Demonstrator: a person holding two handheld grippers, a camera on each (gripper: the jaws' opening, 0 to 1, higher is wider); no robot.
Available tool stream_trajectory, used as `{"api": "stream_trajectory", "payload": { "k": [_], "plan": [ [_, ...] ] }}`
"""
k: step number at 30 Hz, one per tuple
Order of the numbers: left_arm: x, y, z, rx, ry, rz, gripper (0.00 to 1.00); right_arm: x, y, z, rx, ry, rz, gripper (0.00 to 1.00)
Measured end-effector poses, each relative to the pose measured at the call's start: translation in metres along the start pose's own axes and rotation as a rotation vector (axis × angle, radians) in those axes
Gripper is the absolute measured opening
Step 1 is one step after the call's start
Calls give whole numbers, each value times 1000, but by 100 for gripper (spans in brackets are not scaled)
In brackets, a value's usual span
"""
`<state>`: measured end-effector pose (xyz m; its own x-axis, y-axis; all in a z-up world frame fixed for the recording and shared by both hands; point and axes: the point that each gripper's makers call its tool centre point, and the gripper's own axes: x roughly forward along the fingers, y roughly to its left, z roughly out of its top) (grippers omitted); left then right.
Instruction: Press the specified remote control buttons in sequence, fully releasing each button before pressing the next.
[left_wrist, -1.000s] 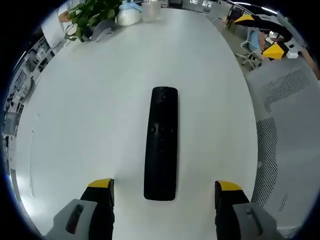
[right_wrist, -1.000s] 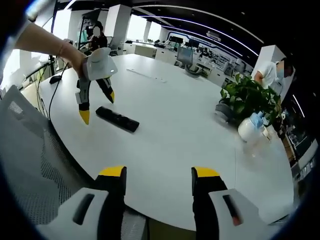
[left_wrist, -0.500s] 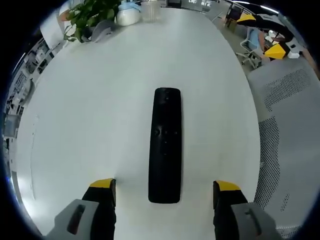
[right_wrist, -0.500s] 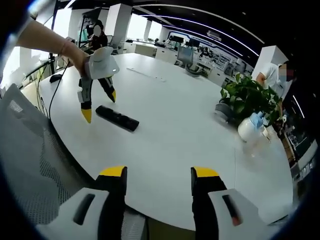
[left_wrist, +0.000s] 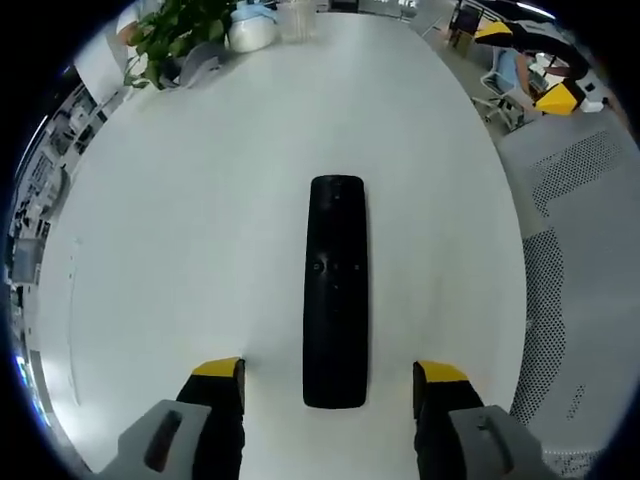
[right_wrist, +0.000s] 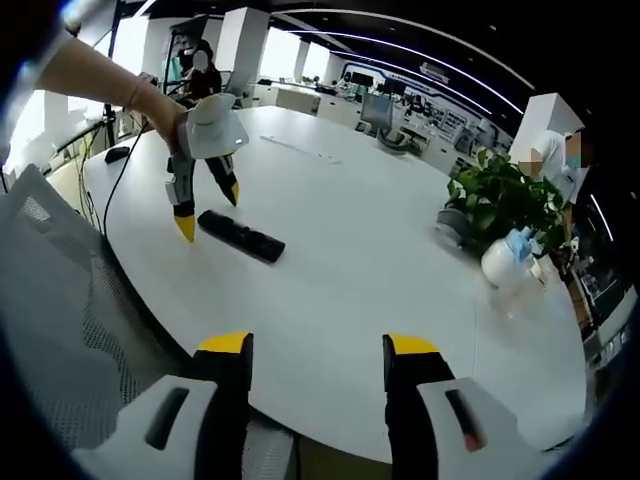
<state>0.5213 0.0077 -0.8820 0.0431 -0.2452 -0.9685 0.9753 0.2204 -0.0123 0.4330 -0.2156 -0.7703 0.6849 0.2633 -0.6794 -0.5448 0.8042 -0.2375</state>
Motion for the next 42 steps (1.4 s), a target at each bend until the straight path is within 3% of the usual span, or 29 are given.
{"api": "stream_trajectory", "payload": {
  "k": [5,9,14,17,28,42],
  "plan": [
    [0,0,2,1,-8,0,64,1,2,-1,-25,12,9,53],
    [-3,3,5,-6,-24,5,43,1,3,-2,-32,16,13,54],
    [-2,1,7,2,-23,6,36,1,4,-2,-35,16,17,53],
    [-2,1,8,18,-23,15,25,1,3,-2,-38,18,15,53],
    [-1,0,8,19,-32,14,24,2,1,-3,-34,24,8,52],
    [-2,-7,6,9,-91,21,23,3,3,-7,-34,43,17,50]
  ]
}}
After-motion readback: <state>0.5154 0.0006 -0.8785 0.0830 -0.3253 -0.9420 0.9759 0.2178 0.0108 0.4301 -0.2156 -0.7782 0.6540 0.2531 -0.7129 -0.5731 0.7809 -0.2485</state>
